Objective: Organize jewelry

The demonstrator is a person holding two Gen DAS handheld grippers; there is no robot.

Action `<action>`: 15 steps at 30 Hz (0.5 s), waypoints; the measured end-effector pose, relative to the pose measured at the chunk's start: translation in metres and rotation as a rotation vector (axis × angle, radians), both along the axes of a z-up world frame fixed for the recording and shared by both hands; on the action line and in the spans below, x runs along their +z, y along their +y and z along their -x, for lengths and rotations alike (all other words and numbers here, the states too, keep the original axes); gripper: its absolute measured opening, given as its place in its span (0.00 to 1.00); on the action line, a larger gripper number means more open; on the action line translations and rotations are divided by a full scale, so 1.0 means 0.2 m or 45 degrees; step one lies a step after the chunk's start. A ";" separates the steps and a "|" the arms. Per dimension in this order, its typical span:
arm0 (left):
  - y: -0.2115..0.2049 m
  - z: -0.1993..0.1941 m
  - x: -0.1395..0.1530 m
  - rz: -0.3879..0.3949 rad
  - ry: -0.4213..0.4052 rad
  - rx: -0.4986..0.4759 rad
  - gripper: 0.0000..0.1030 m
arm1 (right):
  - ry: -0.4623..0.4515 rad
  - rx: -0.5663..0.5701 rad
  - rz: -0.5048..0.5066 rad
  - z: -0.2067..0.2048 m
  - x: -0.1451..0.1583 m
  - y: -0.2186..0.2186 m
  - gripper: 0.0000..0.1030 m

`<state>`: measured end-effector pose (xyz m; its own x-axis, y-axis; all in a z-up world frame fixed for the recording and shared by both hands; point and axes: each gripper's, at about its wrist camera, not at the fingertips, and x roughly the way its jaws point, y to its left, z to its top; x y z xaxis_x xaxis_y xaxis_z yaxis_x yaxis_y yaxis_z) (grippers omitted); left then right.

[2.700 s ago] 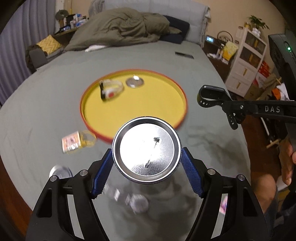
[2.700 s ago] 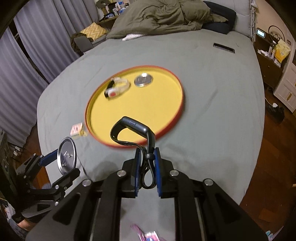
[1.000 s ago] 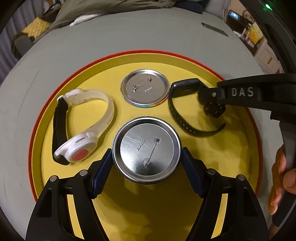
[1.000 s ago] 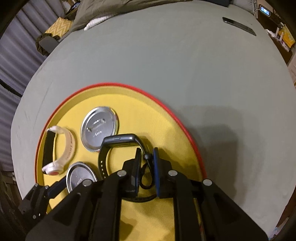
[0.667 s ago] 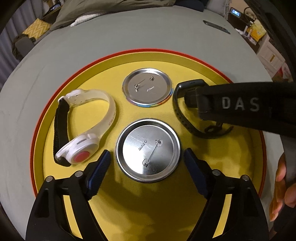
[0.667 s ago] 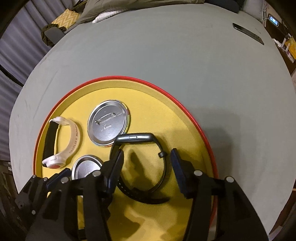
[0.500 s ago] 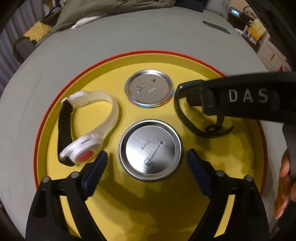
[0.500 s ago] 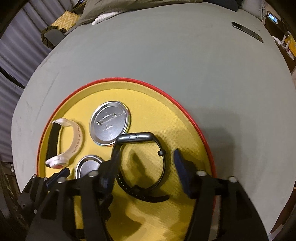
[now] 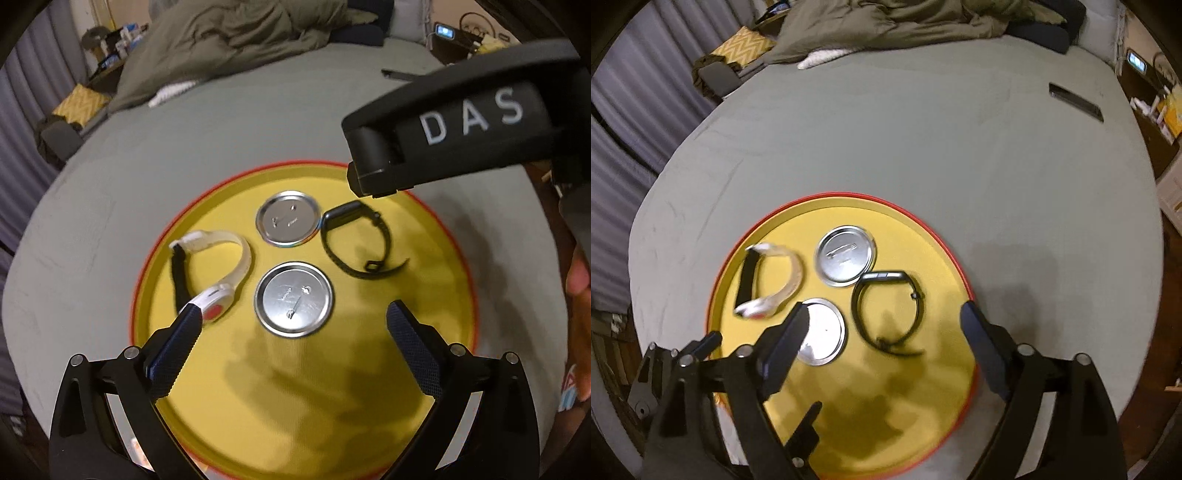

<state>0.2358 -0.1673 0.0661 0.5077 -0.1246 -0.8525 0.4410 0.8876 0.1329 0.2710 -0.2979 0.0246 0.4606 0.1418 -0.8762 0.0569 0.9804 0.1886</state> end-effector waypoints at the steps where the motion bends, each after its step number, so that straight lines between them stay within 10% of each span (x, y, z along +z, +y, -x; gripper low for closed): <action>1: 0.01 0.04 0.04 0.001 -0.008 0.005 0.95 | -0.012 0.013 0.022 0.04 0.05 0.01 0.85; 15: 0.29 0.63 0.15 0.251 0.113 0.161 0.95 | -0.054 0.129 0.150 0.85 0.25 0.13 0.85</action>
